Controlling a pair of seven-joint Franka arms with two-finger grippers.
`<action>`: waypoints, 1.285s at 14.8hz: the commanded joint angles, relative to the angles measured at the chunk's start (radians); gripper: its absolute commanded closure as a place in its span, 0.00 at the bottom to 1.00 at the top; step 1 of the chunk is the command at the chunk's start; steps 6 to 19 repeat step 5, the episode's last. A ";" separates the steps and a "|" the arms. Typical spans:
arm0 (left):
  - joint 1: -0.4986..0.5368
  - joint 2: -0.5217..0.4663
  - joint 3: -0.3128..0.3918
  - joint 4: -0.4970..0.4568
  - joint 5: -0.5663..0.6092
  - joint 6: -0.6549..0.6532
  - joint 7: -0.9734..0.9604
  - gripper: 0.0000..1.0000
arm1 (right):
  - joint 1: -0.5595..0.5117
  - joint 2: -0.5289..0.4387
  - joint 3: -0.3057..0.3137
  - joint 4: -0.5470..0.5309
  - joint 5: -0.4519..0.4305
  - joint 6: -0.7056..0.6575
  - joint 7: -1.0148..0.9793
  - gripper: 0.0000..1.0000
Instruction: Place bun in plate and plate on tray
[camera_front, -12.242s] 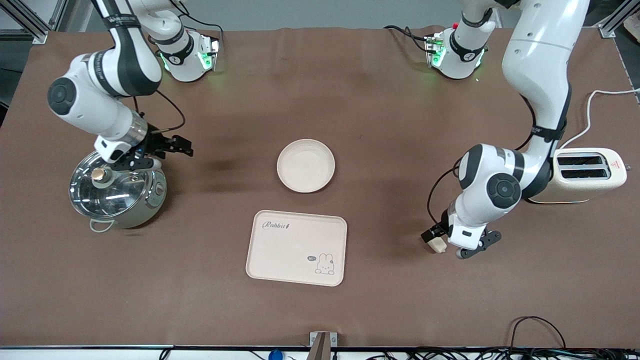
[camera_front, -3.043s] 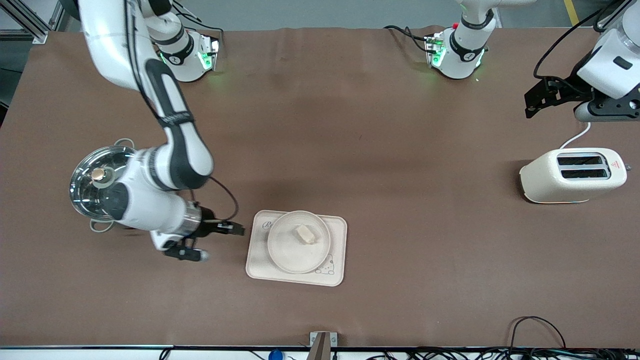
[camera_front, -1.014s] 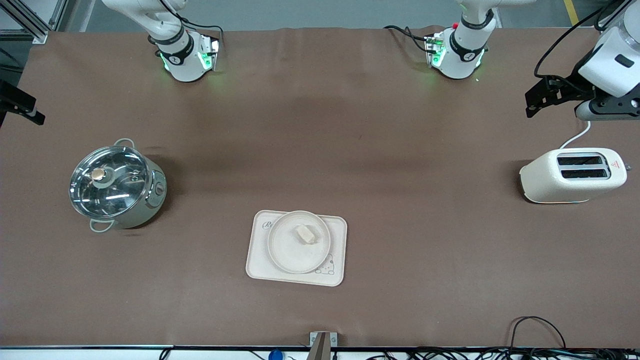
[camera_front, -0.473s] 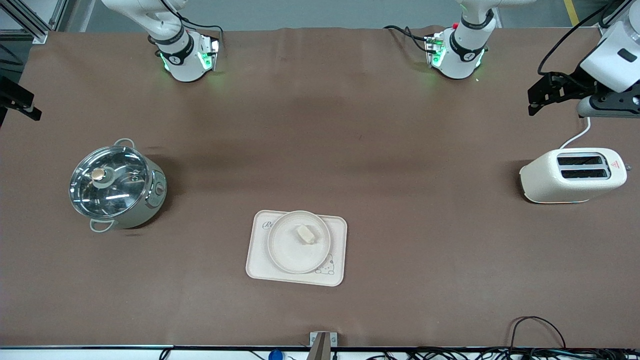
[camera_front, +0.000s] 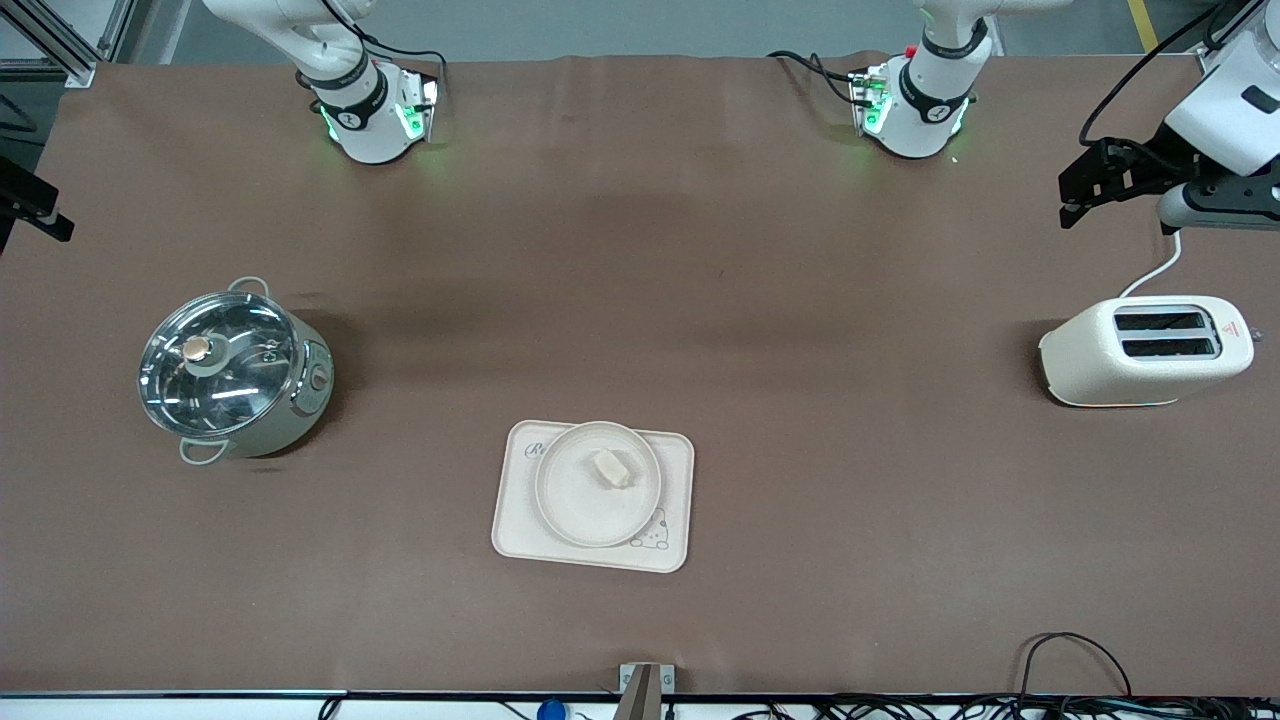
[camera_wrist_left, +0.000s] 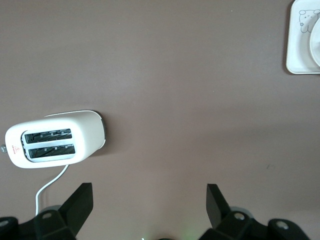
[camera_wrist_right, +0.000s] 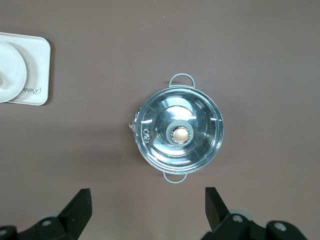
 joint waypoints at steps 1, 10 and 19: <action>0.006 -0.002 -0.003 0.017 -0.018 -0.012 0.010 0.00 | 0.012 -0.031 0.001 -0.032 -0.018 0.003 0.018 0.00; 0.007 -0.002 -0.001 0.017 -0.017 -0.012 0.007 0.00 | 0.011 -0.031 0.001 -0.033 -0.018 0.002 0.018 0.00; 0.007 -0.002 -0.001 0.017 -0.017 -0.012 0.007 0.00 | 0.011 -0.031 0.001 -0.033 -0.018 0.002 0.018 0.00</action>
